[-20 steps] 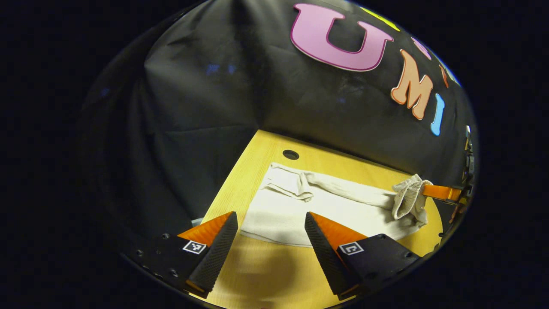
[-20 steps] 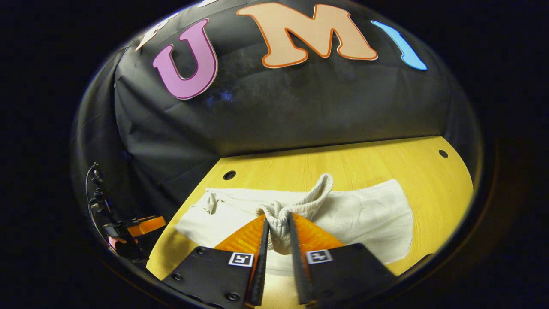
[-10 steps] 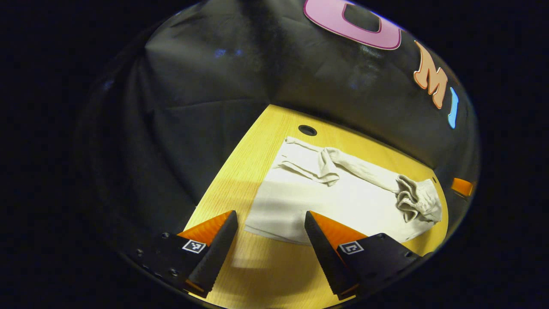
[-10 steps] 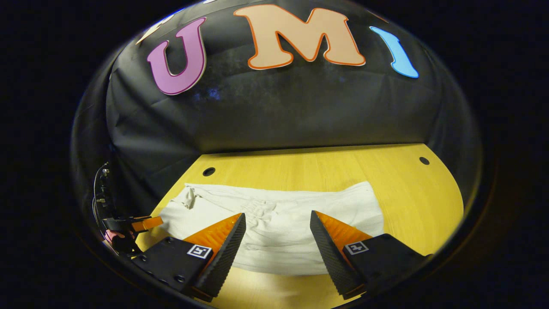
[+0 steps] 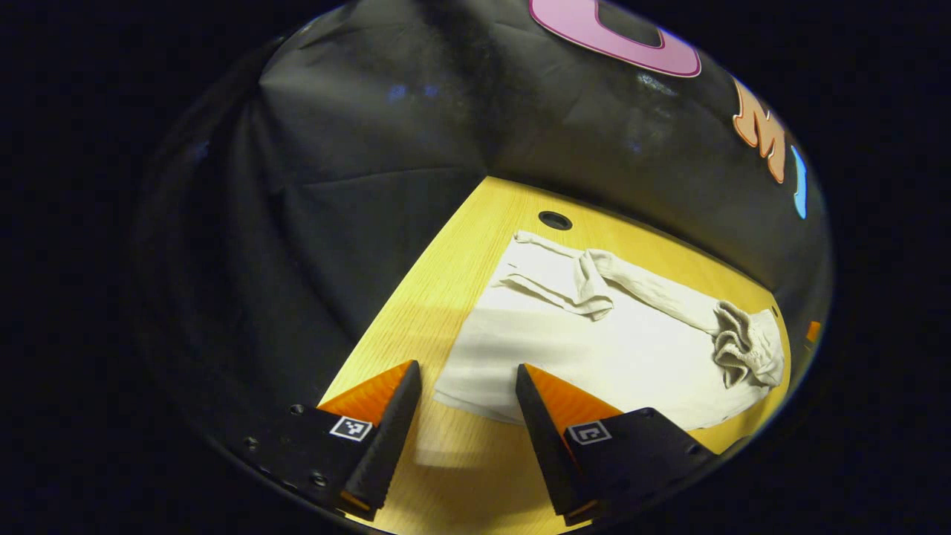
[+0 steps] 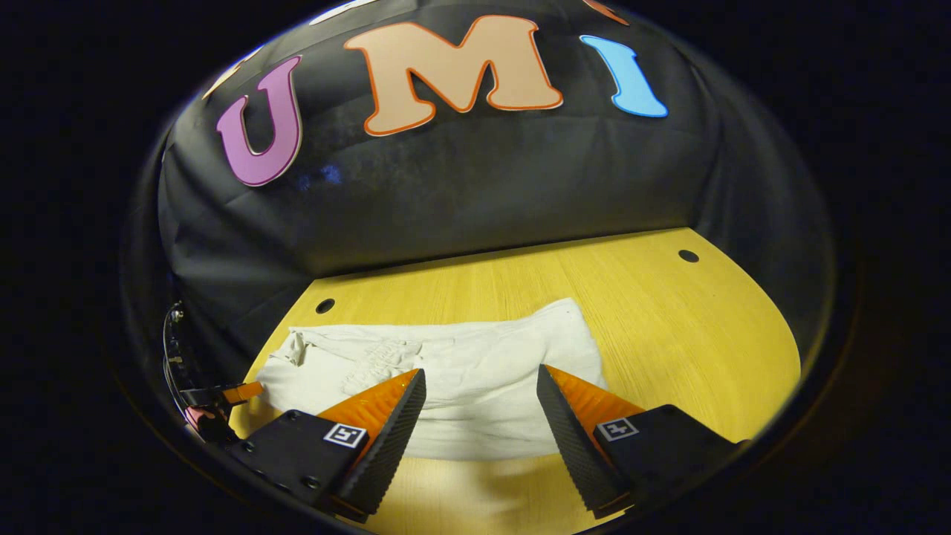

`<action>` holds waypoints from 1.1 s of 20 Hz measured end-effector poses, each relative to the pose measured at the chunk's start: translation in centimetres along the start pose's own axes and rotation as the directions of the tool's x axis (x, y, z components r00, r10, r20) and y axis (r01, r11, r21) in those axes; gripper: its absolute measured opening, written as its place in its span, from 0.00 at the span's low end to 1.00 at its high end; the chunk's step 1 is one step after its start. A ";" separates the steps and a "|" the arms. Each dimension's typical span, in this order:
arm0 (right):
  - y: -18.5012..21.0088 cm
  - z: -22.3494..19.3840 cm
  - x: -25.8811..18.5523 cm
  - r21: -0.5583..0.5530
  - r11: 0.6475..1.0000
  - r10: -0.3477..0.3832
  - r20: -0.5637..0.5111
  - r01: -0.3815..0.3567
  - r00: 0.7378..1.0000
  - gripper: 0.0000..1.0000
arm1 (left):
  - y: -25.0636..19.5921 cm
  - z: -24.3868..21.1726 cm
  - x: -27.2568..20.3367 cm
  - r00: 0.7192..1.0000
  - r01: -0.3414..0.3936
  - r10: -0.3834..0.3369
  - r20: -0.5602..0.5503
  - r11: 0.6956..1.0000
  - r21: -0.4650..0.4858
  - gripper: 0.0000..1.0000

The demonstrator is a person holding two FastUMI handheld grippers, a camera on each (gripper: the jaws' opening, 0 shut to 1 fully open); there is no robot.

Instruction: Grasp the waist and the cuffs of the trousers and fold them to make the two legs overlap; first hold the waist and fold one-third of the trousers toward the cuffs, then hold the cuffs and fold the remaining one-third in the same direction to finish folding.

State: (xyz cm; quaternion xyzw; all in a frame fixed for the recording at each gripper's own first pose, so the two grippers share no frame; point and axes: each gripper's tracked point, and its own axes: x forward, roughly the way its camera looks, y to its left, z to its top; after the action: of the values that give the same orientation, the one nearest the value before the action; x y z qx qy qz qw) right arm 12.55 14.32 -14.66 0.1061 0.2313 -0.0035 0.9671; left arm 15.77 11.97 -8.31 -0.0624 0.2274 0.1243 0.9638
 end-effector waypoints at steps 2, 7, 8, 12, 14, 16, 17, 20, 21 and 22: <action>-1.1 0.4 -0.6 0.004 1.000 -0.016 0.013 0.016 1.000 0.96 | 0.4 -0.4 -0.2 0.999 -0.043 0.044 -0.018 0.998 0.036 0.80; -3.7 1.0 -2.5 0.014 0.999 -0.050 0.034 0.050 0.998 0.96 | 0.1 -0.4 0.2 0.997 -0.073 0.075 -0.017 0.996 0.053 0.59; -4.2 0.9 -2.7 0.017 0.998 -0.057 0.033 0.057 0.998 0.96 | -0.1 -0.4 0.2 0.997 -0.070 0.070 -0.015 0.997 0.044 0.54; -6.0 0.6 -3.8 0.036 0.996 -0.080 0.034 0.078 0.996 0.96 | -1.8 -0.4 0.1 1.000 0.007 -0.007 -0.003 1.000 -0.026 0.06; -7.0 0.4 -4.5 0.036 0.995 -0.097 0.033 0.096 0.995 0.96 | -3.6 -0.6 -0.4 0.997 0.083 -0.083 0.001 0.992 -0.097 0.00; -8.0 0.4 -5.2 0.039 0.993 -0.109 0.034 0.108 0.993 0.96 | -4.8 -0.7 -0.8 0.992 0.125 -0.127 0.001 0.979 -0.158 0.00; -8.6 0.5 -5.7 0.043 0.993 -0.116 0.037 0.114 0.993 0.96 | -5.5 -0.5 -0.9 0.989 0.144 -0.146 0.005 0.972 -0.184 0.00; -10.2 0.4 -6.5 0.055 0.990 -0.132 0.039 0.130 0.990 0.96 | -8.5 0.6 -2.0 0.976 0.218 -0.212 0.048 0.941 -0.260 0.00; -10.8 0.2 -7.0 0.053 0.990 -0.136 0.037 0.134 0.990 0.96 | -9.4 1.1 -2.3 0.971 0.240 -0.231 0.063 0.930 -0.280 0.00; -11.5 0.0 -7.7 0.054 0.989 -0.137 0.035 0.135 0.990 0.91 | -10.4 1.6 -2.8 0.965 0.264 -0.252 0.079 0.917 -0.300 0.00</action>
State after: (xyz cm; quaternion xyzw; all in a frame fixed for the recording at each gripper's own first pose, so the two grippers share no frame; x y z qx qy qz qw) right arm 5.05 2.75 -13.61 0.1147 0.2190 -0.0776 0.9659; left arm 16.84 1.70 -4.92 -0.2387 0.1762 0.0312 0.9545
